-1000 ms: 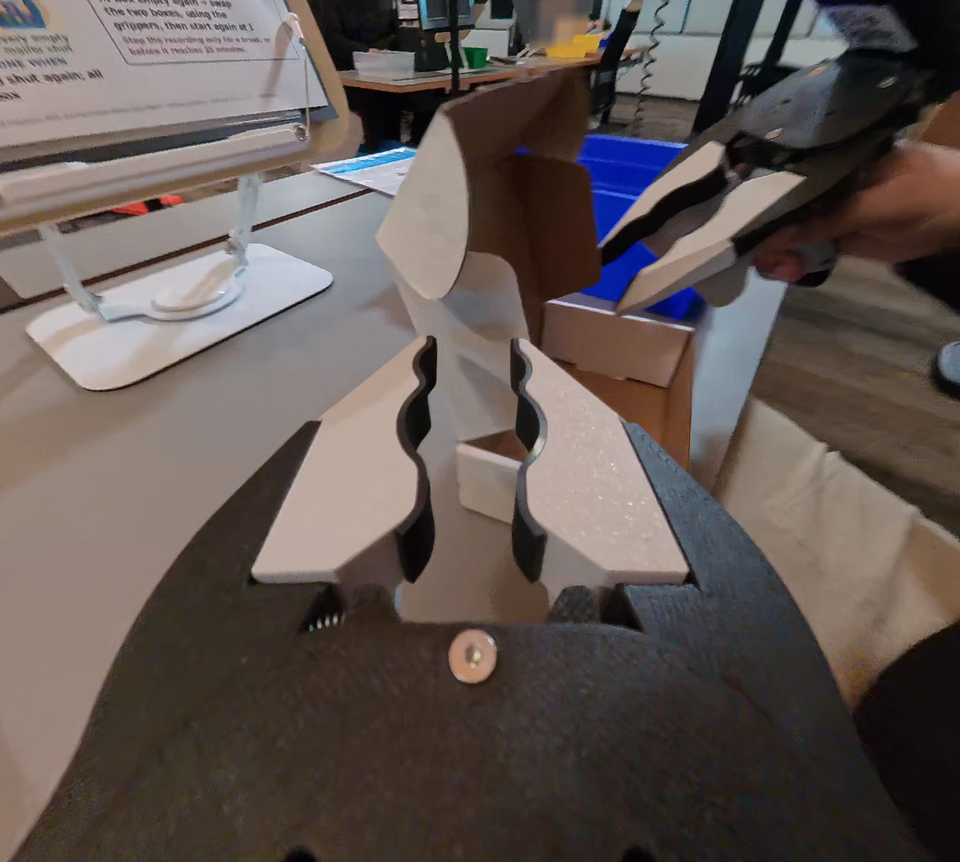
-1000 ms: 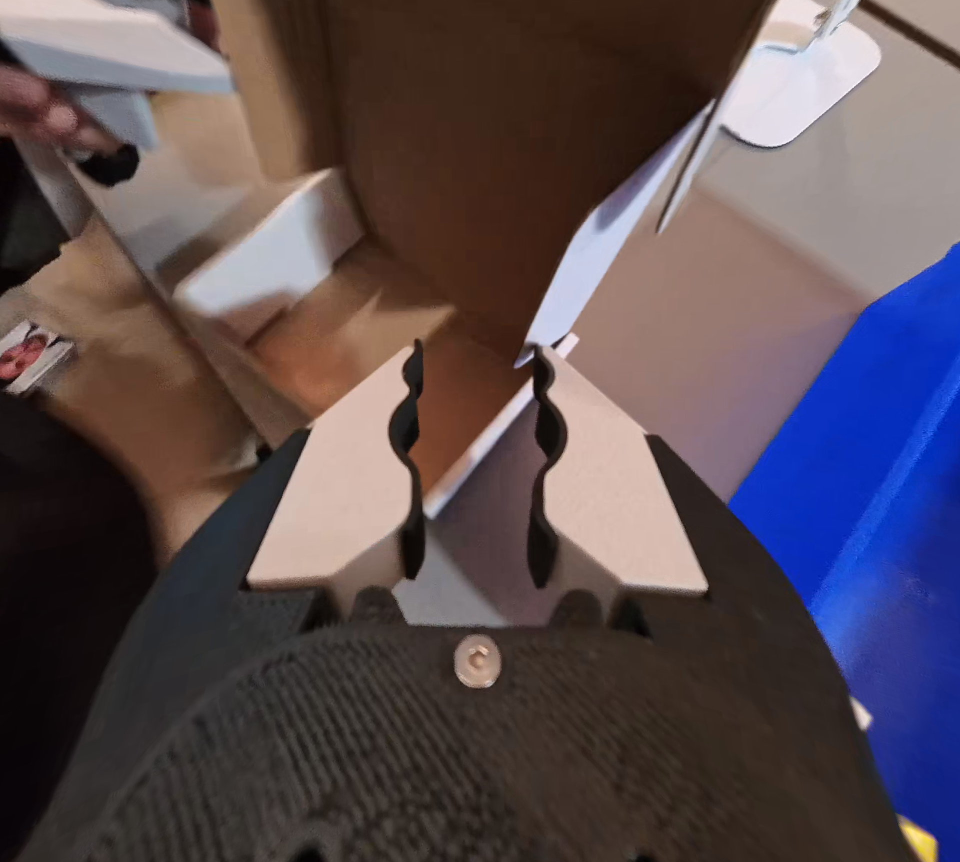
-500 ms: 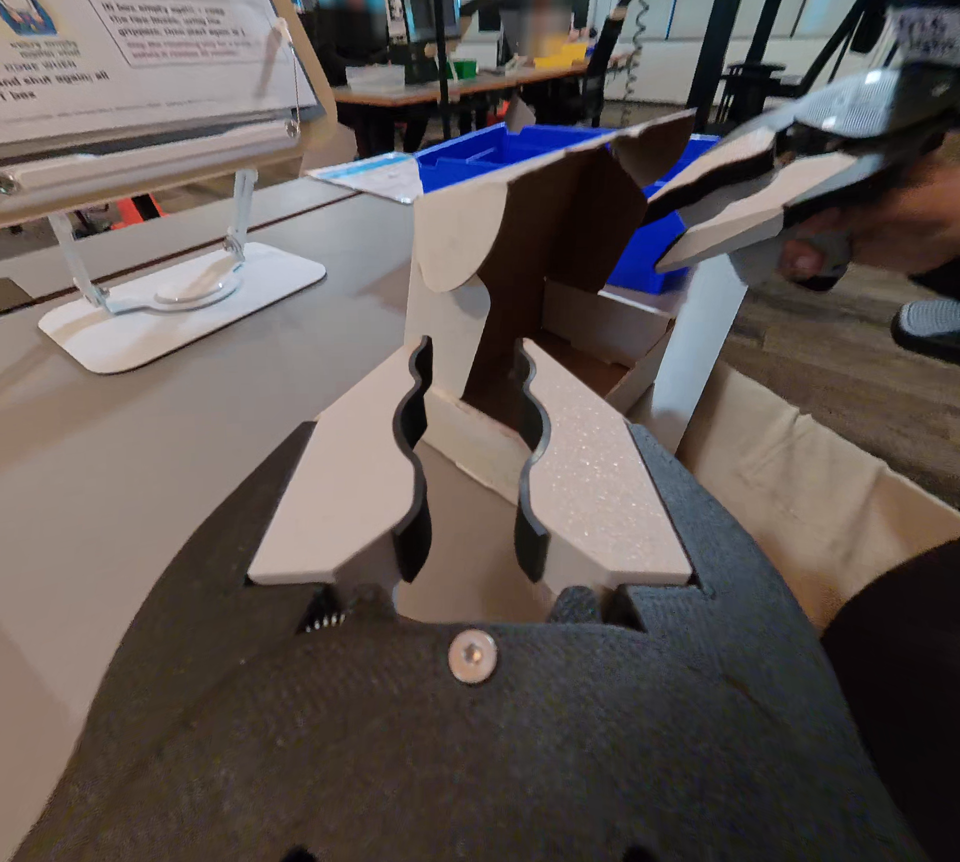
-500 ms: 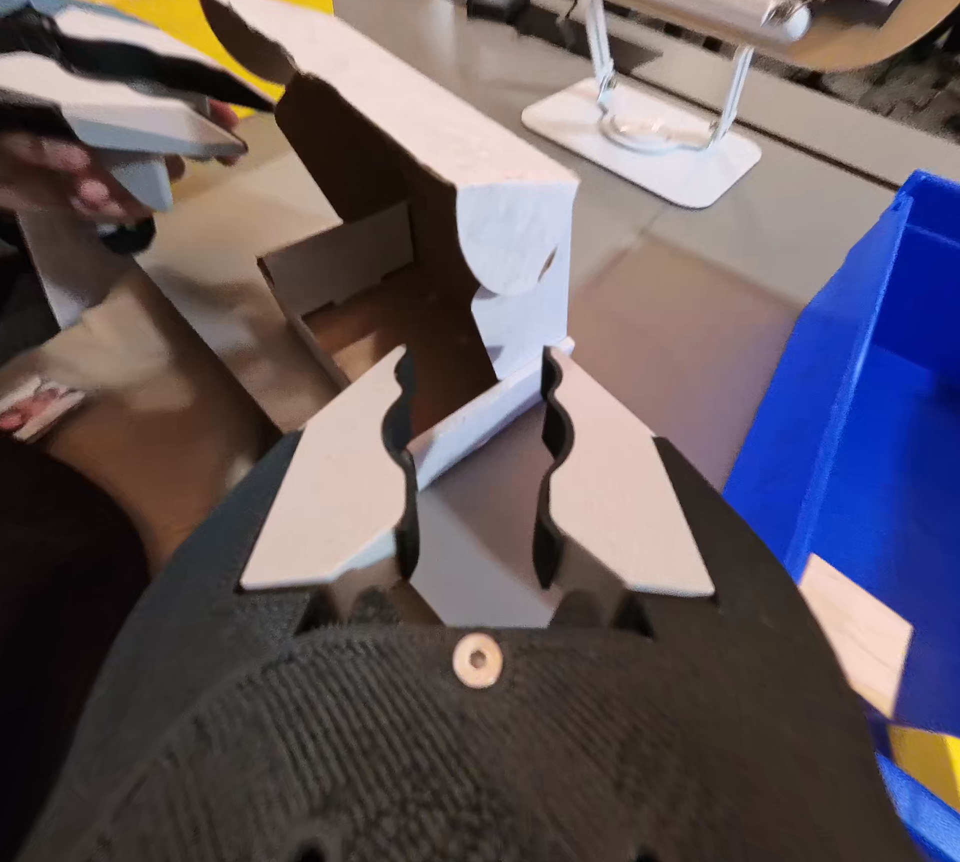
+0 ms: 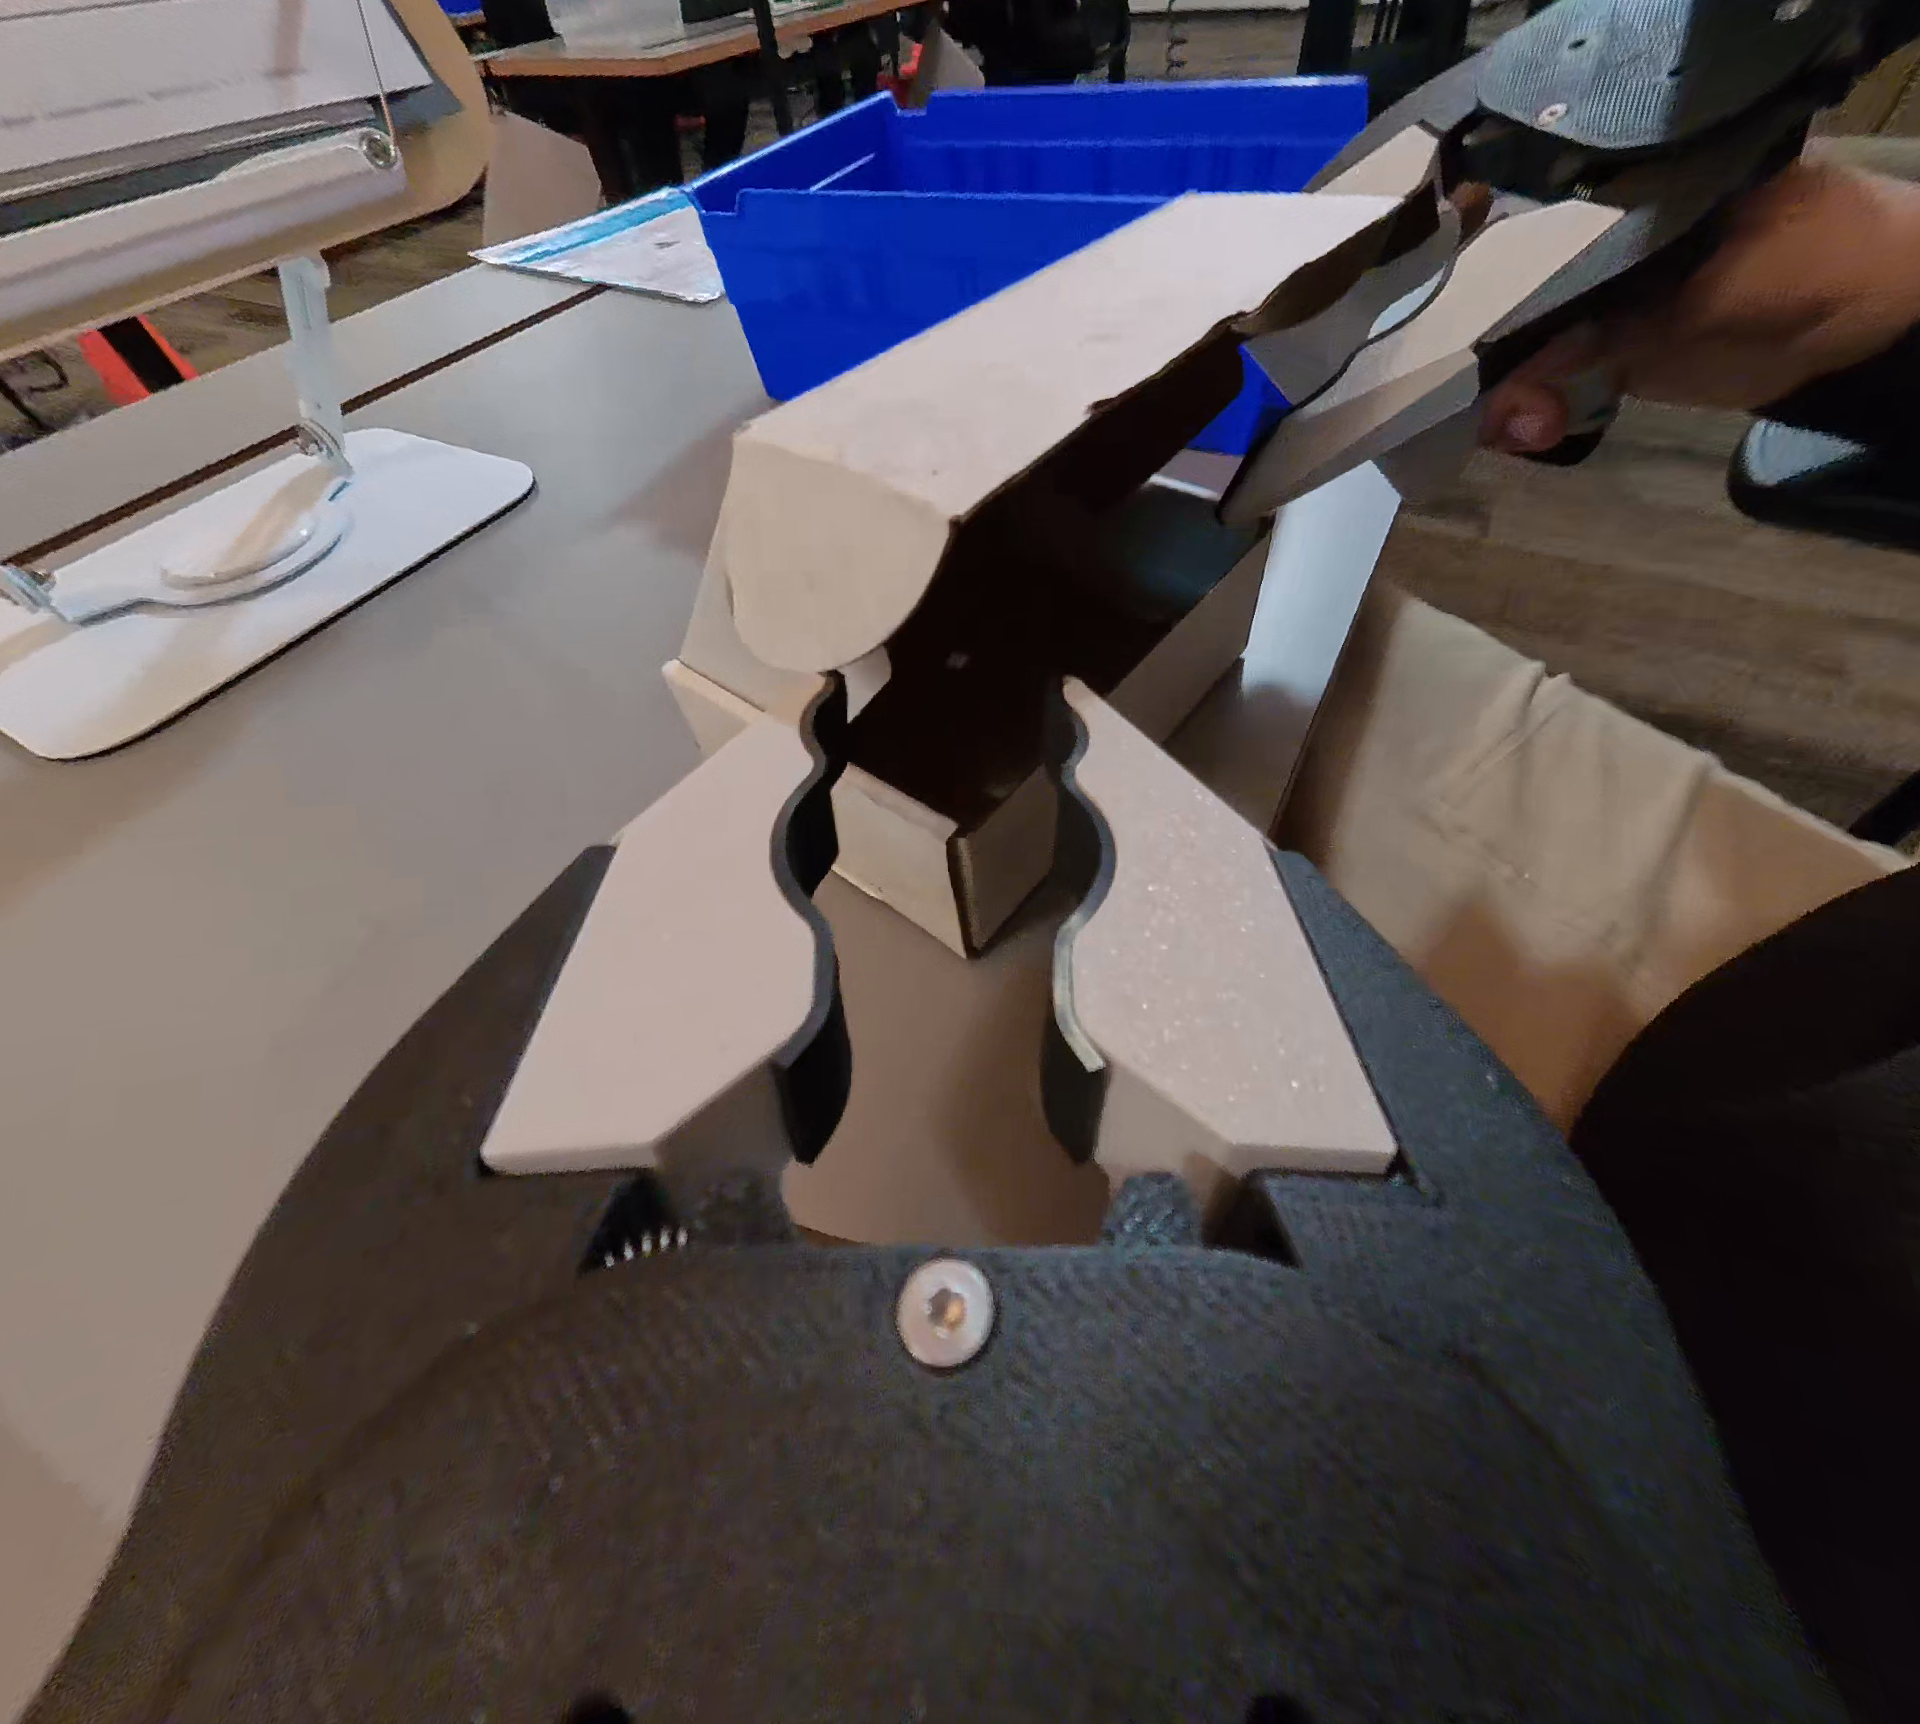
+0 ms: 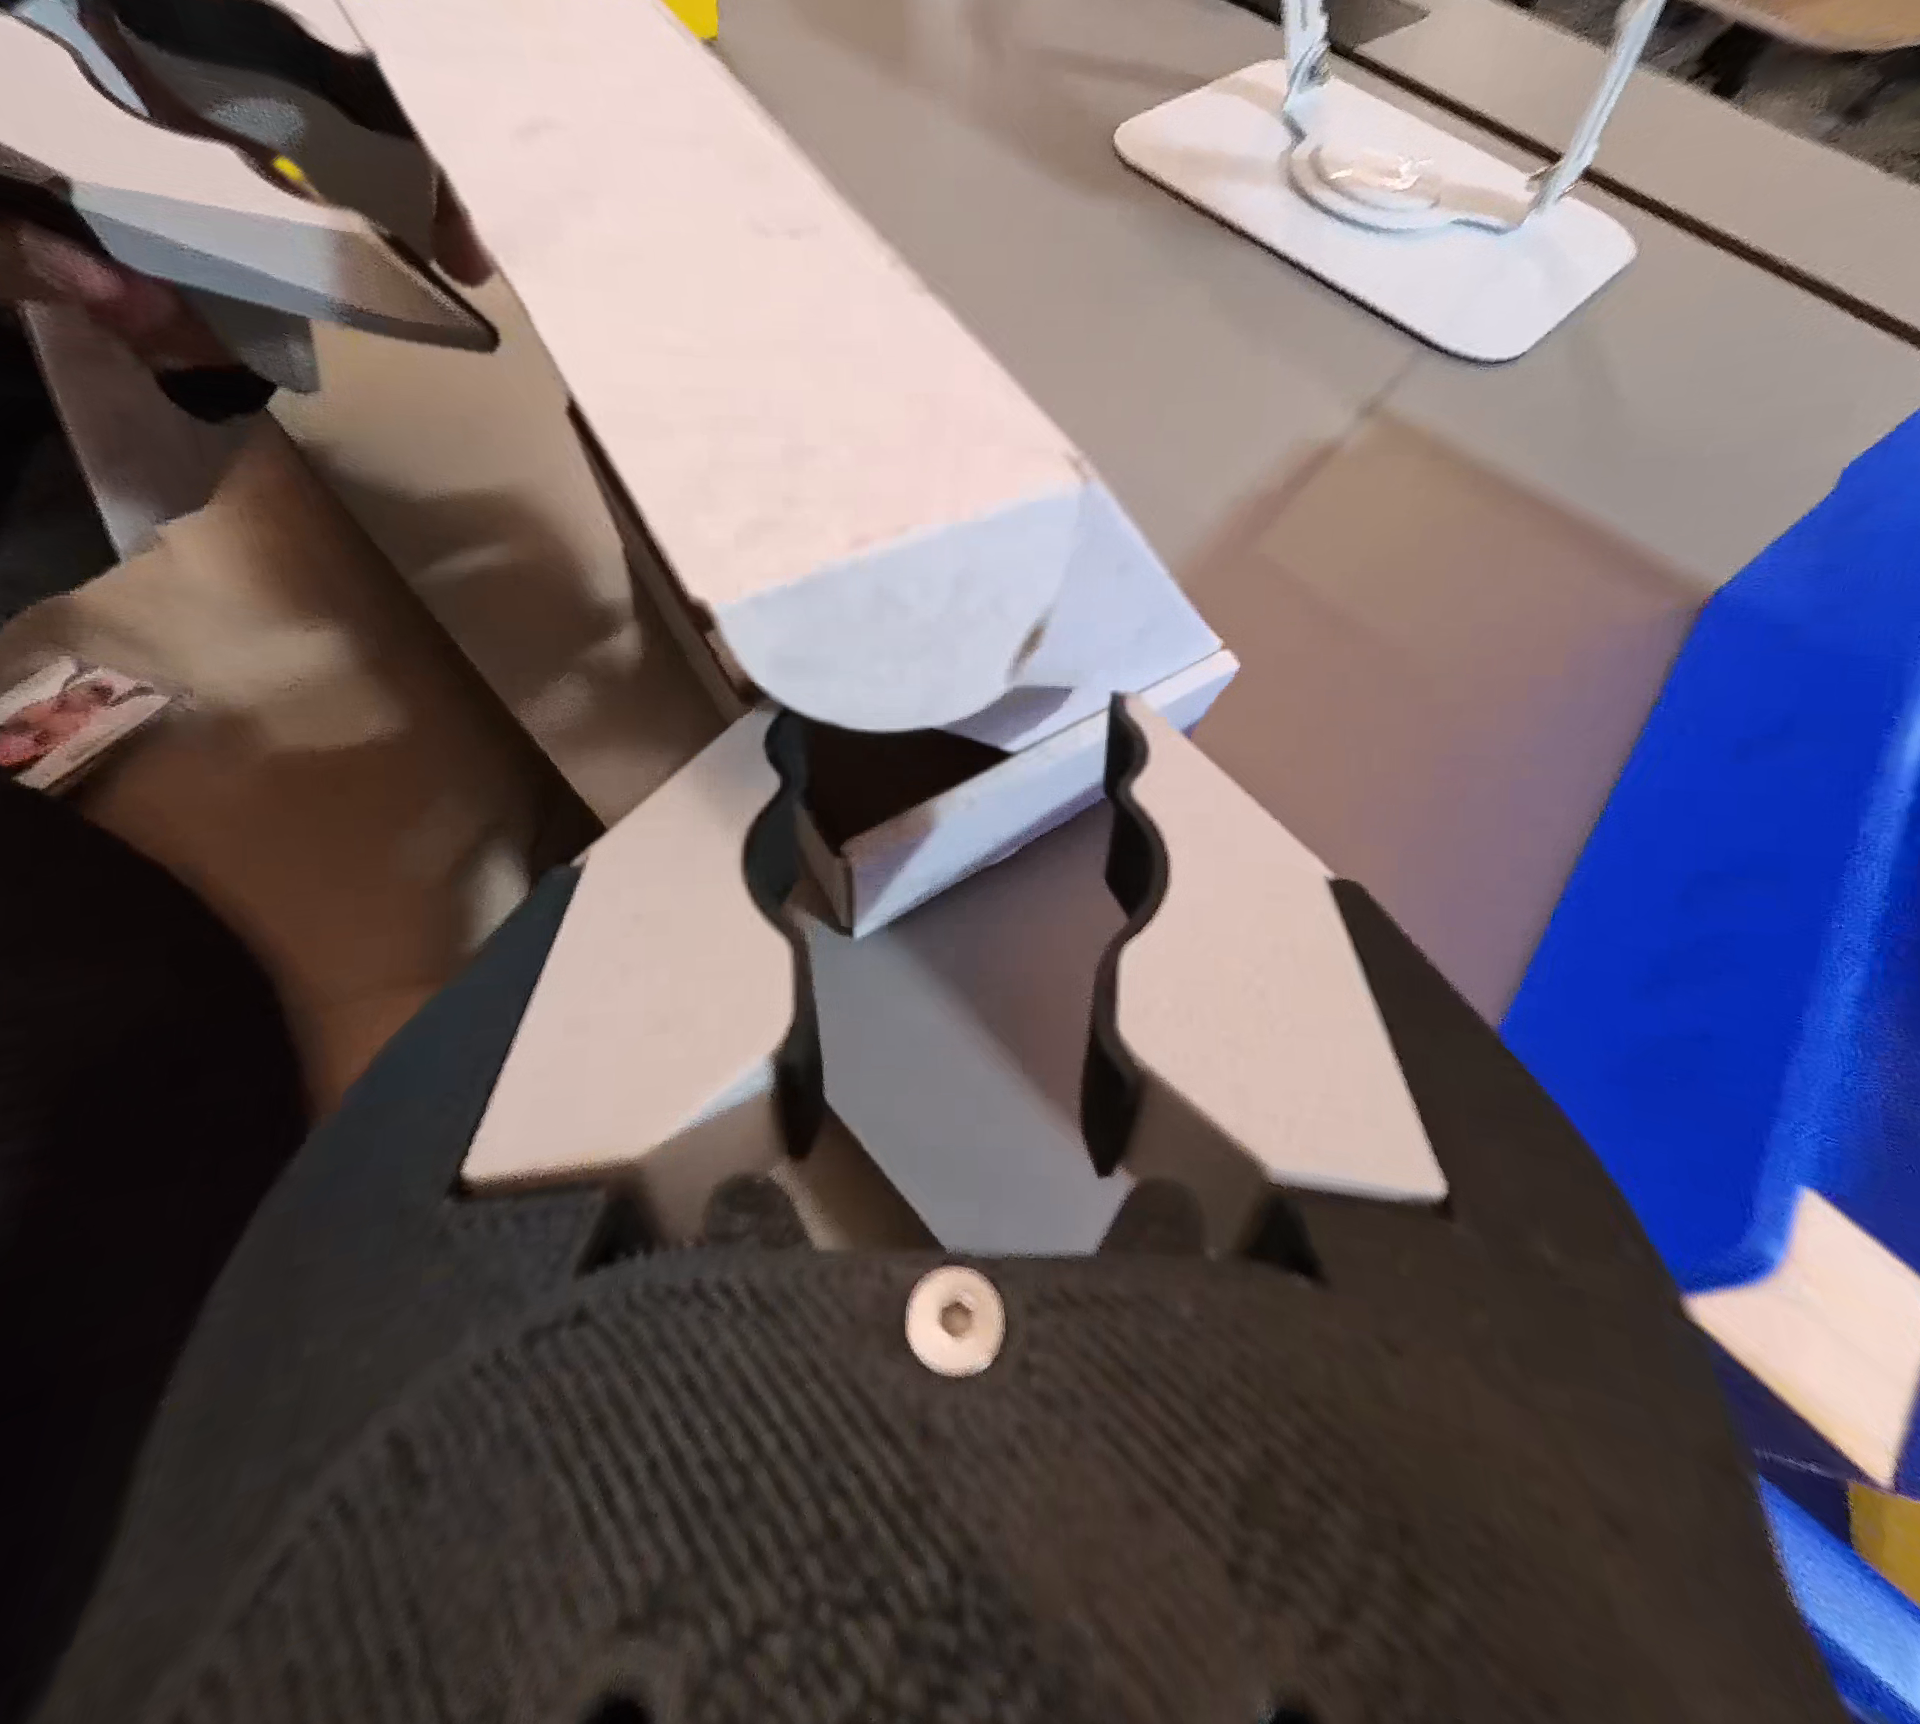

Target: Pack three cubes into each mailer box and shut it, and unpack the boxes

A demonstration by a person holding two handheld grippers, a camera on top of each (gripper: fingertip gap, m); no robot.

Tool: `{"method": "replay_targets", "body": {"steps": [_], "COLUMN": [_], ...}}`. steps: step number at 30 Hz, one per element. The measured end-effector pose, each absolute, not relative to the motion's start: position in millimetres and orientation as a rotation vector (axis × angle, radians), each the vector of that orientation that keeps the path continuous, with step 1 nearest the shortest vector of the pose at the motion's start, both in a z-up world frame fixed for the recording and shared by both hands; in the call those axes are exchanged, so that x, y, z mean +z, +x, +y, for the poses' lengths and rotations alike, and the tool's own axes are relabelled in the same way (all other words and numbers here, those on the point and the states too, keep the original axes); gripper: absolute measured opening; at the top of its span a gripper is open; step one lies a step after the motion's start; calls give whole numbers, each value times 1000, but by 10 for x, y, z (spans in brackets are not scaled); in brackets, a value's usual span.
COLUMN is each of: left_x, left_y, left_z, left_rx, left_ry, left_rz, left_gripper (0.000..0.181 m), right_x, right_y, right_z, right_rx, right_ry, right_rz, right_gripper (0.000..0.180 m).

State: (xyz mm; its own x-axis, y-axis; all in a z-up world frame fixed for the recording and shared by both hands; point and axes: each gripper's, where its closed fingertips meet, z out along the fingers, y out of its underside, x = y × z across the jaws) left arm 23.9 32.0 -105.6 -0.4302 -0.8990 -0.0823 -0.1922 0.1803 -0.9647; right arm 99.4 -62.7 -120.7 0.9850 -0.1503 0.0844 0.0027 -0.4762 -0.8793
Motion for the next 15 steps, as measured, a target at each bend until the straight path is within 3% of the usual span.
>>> {"method": "replay_targets", "body": {"steps": [9, 15], "left_x": [-824, -690], "left_y": [197, 177], "left_z": [368, 294], "left_rx": [-1289, -1181], "left_ry": [-918, -779], "left_rz": [1647, 1595], "left_gripper": [49, 38], "right_x": [-865, -809], "right_y": [994, 916], "right_z": [-718, -701], "right_rx": [-419, -626], "right_ry": [-1897, -1886], "right_rz": [6, -142], "right_gripper": [52, 33]}}
